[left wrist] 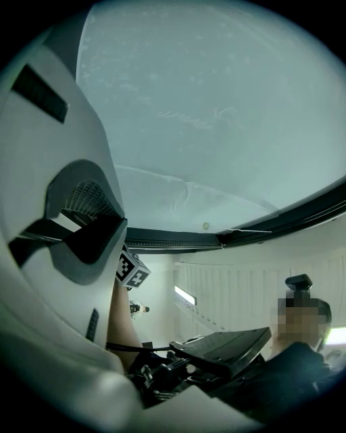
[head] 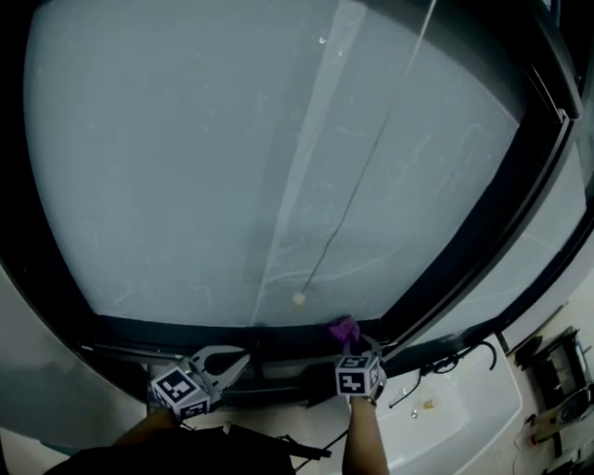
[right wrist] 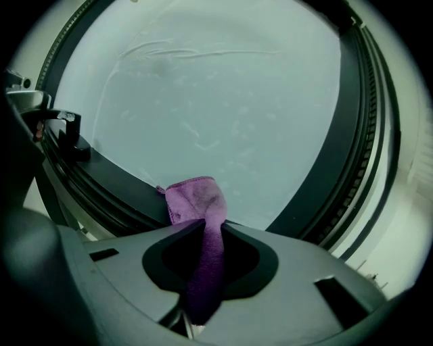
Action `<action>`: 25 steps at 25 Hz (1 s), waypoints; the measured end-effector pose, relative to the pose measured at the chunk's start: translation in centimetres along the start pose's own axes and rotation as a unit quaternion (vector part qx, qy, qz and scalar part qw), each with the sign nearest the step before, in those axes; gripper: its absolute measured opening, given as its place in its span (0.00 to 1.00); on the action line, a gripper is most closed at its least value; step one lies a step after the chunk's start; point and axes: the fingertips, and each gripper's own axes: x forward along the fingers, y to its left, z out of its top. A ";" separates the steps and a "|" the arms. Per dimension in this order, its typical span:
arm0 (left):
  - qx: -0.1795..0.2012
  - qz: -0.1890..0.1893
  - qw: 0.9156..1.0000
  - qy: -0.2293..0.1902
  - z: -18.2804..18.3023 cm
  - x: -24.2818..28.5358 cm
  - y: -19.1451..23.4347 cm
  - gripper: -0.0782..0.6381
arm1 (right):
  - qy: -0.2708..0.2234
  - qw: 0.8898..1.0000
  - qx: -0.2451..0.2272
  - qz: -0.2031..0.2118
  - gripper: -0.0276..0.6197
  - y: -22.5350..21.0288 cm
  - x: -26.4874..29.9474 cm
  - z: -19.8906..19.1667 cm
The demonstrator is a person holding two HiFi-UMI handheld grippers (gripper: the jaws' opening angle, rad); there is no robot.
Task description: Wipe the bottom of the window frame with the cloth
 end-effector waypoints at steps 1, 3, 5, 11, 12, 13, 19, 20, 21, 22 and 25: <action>0.000 0.000 1.000 -0.001 0.0 0.1 0.0 0.11 | 0.003 1.000 0.000 -0.003 0.16 -0.4 0.1 -0.1; -0.001 -0.001 1.000 -0.003 0.2 0.3 0.0 0.11 | 0.006 1.000 -0.004 -0.008 0.16 -1.3 0.2 0.0; 0.002 -0.002 1.000 -0.007 0.4 0.5 0.2 0.11 | 0.009 1.000 -0.002 -0.013 0.16 -2.0 0.5 -0.2; 0.001 -0.002 1.000 -0.007 0.4 0.6 0.5 0.11 | 0.021 1.000 0.007 -0.020 0.16 -3.3 1.2 -1.2; 0.001 -0.004 1.000 -0.008 0.5 0.7 0.5 0.11 | 0.023 0.999 0.007 -0.023 0.16 -3.5 1.3 -1.3; 0.000 -0.005 1.000 -0.008 0.5 0.7 0.4 0.11 | 0.024 0.999 0.008 -0.025 0.16 -3.8 1.3 -1.4; 0.001 -0.010 1.000 -0.008 0.9 1.0 0.3 0.11 | 0.037 0.999 0.011 -0.038 0.16 -5.2 1.8 -1.9; 0.002 -0.010 1.000 -0.008 0.8 0.9 0.4 0.11 | 0.042 0.998 0.011 -0.039 0.16 -5.3 1.8 -2.0; 0.002 -0.009 1.000 -0.008 0.8 0.9 0.5 0.11 | 0.045 0.998 0.011 -0.039 0.16 -5.4 1.7 -2.0; 0.003 -0.009 1.000 -0.008 0.8 0.8 0.5 0.11 | 0.045 0.998 0.009 -0.041 0.16 -5.5 1.6 -1.8; 0.002 -0.007 1.000 -0.010 0.9 0.7 0.6 0.11 | 0.047 0.997 0.013 -0.052 0.16 -6.2 1.8 -1.7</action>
